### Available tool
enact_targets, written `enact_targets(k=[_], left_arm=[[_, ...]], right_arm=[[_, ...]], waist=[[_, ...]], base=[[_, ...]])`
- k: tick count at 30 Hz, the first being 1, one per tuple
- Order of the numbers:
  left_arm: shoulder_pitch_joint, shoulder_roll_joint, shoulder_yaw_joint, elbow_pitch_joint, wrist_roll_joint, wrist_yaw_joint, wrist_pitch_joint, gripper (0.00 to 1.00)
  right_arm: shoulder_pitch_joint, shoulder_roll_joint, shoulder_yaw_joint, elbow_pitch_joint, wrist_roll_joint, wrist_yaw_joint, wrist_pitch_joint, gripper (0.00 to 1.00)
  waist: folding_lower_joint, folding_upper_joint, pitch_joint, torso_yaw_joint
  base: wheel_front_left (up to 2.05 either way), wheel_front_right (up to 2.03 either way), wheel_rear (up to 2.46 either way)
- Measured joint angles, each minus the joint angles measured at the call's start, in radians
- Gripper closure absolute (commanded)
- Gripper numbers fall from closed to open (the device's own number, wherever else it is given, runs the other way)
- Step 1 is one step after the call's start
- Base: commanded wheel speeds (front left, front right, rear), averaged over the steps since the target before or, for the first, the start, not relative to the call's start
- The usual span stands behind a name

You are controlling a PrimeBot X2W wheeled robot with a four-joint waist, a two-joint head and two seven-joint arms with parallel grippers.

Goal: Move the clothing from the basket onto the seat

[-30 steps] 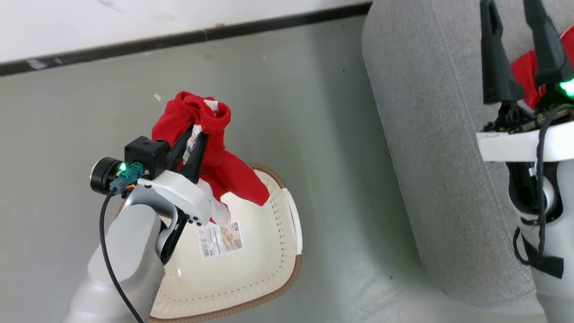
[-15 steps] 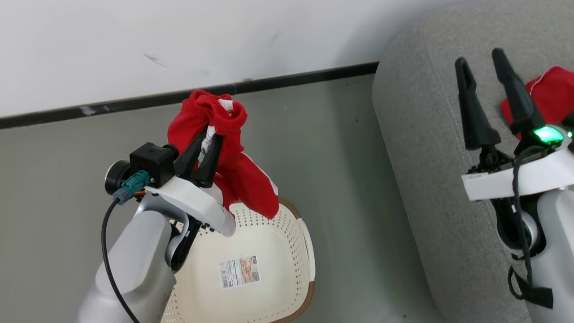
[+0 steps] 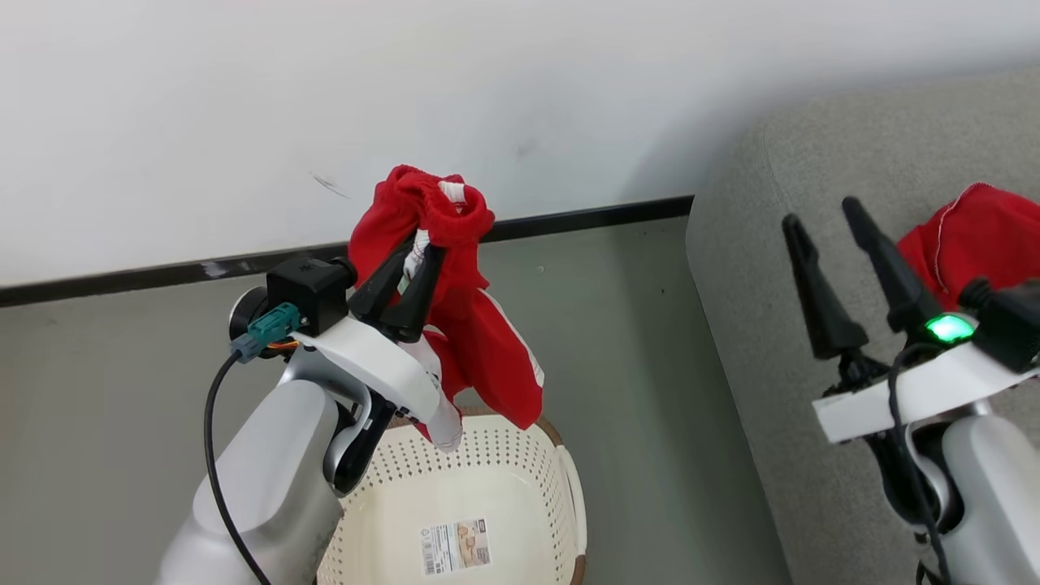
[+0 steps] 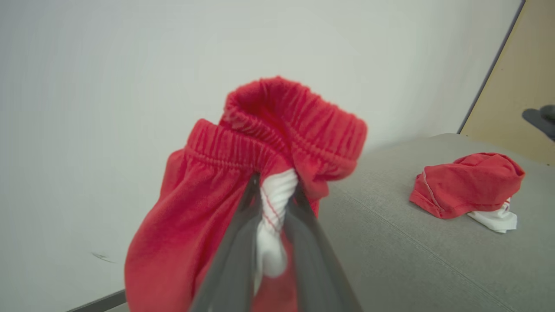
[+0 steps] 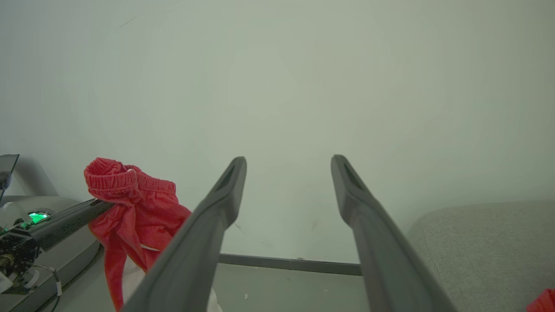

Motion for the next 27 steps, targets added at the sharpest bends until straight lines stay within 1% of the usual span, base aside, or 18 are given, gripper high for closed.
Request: enact_targets(k=[4,13,18,27], left_arm=[[-0.002,-0.002,-0.007,-0.015,-0.029,0.000,0.015,1.00],[-0.015,-0.004,-0.046,-0.028,-0.071,0.000,0.057,1.00],[-0.015,-0.005,-0.072,-0.044,-0.097,0.000,0.079,1.00],[-0.014,-0.008,-0.126,-0.086,-0.122,0.000,0.104,1.00]], right_arm=[[0.034,-0.002,0.033,0.006,0.000,0.000,0.000,0.00],[0.096,-0.024,0.153,0.033,0.025,0.000,0.000,0.00],[0.097,-0.051,0.247,0.053,0.018,0.000,0.000,0.00],[0.072,-0.063,0.371,0.097,-0.006,0.000,0.000,0.00]], waist=[[0.0000,0.0000,-0.032,0.008],[0.0000,0.0000,-0.092,0.023],[0.0000,0.0000,-0.111,0.031],[0.0000,0.0000,-0.131,0.054]], base=[[0.00,0.00,0.00],[0.00,0.00,0.00],[0.00,0.00,0.00],[0.00,0.00,0.00]])
